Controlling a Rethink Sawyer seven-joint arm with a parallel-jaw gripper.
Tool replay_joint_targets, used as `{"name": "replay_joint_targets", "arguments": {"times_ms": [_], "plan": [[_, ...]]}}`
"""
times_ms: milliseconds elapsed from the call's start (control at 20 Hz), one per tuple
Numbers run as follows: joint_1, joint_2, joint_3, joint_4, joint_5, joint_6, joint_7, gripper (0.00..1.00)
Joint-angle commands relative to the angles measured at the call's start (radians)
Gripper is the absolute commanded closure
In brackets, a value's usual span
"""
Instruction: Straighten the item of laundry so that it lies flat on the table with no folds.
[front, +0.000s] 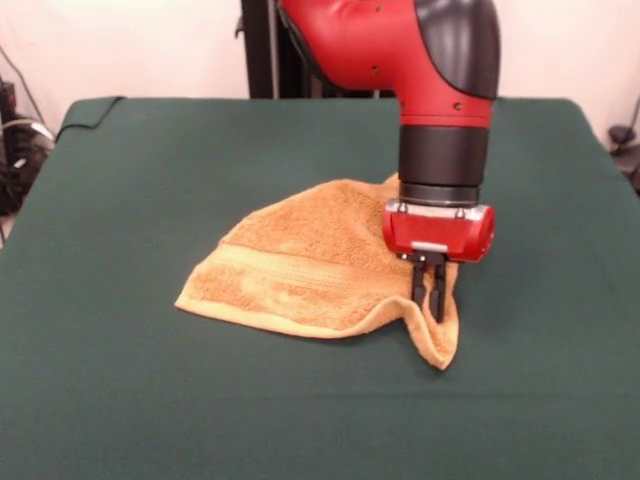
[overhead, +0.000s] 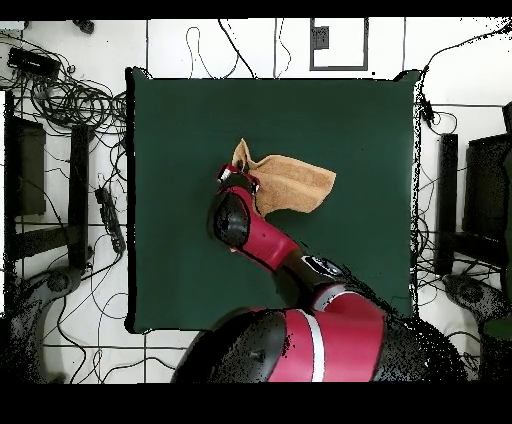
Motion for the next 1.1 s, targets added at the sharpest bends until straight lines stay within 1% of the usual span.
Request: {"name": "replay_joint_targets", "arguments": {"times_ms": [50,100,300,350,450,600,700,900,950,1000,1050,1100], "plan": [[0.081,0.064,0.141,0.083,0.018,0.12,0.307,1.0],[0.084,0.061,0.136,0.079,0.015,0.122,0.3,1.0],[0.118,0.021,0.07,0.061,0.013,0.163,0.21,1.0],[0.128,-0.002,0.051,0.073,0.026,0.183,0.197,1.0],[0.133,-0.028,0.026,0.094,0.022,0.199,0.183,1.0],[0.108,-0.07,0.009,0.138,-0.025,0.226,0.166,1.0],[0.087,-0.116,-0.008,0.172,-0.064,0.259,0.143,1.0],[0.065,-0.208,-0.04,0.218,-0.101,0.358,0.114,1.0],[0.065,-0.269,-0.065,0.237,-0.111,0.42,0.094,1.0],[0.069,-0.29,-0.077,0.24,-0.114,0.446,0.093,1.0],[0.073,-0.329,-0.094,0.247,-0.116,0.495,0.087,1.0],[0.076,-0.339,-0.099,0.246,-0.12,0.51,0.09,1.0]]}}
